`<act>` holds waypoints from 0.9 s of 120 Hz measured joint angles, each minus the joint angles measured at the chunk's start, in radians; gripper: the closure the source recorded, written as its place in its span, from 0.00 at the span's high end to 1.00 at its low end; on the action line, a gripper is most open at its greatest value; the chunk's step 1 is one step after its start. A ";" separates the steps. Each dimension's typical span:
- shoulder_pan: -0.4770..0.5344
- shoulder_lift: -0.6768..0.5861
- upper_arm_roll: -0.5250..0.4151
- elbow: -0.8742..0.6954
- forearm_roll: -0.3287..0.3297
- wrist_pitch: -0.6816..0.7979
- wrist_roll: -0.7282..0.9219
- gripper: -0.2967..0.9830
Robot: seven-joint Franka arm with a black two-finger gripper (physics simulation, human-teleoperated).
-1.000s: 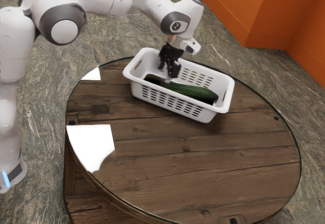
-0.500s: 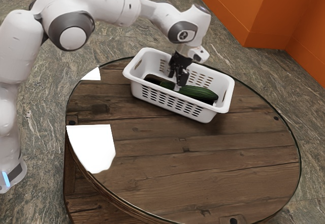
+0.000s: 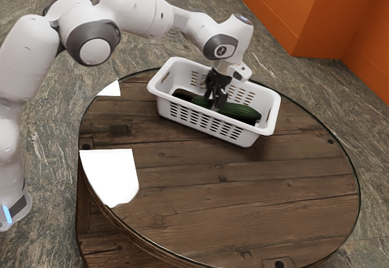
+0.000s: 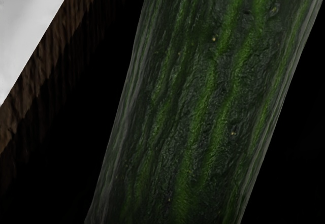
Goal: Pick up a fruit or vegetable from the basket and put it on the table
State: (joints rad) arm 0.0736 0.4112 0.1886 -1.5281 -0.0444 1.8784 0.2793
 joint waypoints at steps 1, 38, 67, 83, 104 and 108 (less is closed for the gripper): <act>0.000 0.001 0.000 0.003 0.000 0.001 0.000 0.77; 0.000 0.049 -0.005 0.035 -0.033 0.031 -0.002 0.66; 0.000 0.053 -0.004 0.035 -0.034 0.045 0.013 0.45; 0.000 0.052 -0.004 0.035 -0.033 0.053 0.024 0.42; -0.004 0.046 -0.015 0.058 -0.034 0.056 0.036 0.40; -0.004 0.045 -0.019 0.064 -0.034 0.056 0.038 0.41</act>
State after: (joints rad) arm 0.0695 0.4562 0.1693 -1.4640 -0.0780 1.9347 0.3172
